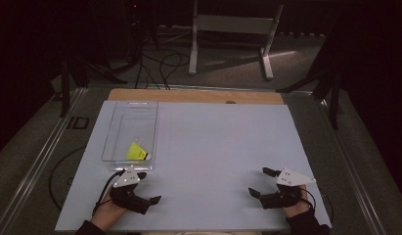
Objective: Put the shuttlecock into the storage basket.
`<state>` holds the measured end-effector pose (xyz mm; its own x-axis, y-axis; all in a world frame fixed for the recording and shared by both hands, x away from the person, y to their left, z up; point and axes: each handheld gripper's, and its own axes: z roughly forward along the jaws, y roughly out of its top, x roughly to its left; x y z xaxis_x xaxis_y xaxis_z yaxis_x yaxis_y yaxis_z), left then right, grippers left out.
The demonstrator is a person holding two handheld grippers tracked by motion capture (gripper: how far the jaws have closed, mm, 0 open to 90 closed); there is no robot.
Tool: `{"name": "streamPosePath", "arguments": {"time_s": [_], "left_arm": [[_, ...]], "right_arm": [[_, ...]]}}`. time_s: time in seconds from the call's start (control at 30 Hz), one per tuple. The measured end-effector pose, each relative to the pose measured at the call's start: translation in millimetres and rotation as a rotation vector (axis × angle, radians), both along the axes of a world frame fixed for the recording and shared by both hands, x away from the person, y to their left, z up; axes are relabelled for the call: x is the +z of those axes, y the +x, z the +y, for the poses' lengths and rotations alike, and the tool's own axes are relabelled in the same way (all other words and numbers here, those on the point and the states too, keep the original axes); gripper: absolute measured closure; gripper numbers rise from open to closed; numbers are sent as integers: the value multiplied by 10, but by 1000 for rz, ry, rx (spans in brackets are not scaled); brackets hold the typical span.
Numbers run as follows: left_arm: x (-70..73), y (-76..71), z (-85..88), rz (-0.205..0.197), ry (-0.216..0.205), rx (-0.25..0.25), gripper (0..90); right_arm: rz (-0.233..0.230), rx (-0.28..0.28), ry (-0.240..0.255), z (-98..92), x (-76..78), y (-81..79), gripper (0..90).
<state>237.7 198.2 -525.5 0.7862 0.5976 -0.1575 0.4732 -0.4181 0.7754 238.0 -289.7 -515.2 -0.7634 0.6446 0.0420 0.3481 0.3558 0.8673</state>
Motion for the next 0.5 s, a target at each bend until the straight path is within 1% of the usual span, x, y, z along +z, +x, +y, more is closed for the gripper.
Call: {"name": "streamPosePath", "arguments": {"time_s": [0.07,0.1,0.13,0.17,0.23,0.37,0.5], "left_arm": [[5,-1,-8,-3,2,9,2],[-2,0,-16,-3,14,12,2],[-8,-1,-22,-2,17,9,2],[-16,-5,-32,-7,31,4,2],[-21,-9,-46,-7,38,-1,2],[-26,-7,-50,1,31,-4,2],[-21,-10,-44,-3,24,5,2]], "right_arm": [[1,0,-1,2,-2,0,92],[1,0,0,2,-4,1,92],[1,0,-1,1,-5,2,92],[3,-1,0,1,-4,2,92],[2,-1,0,0,-6,3,92],[5,-1,0,-2,-7,3,92],[5,-2,-2,-1,-7,2,92]]}}
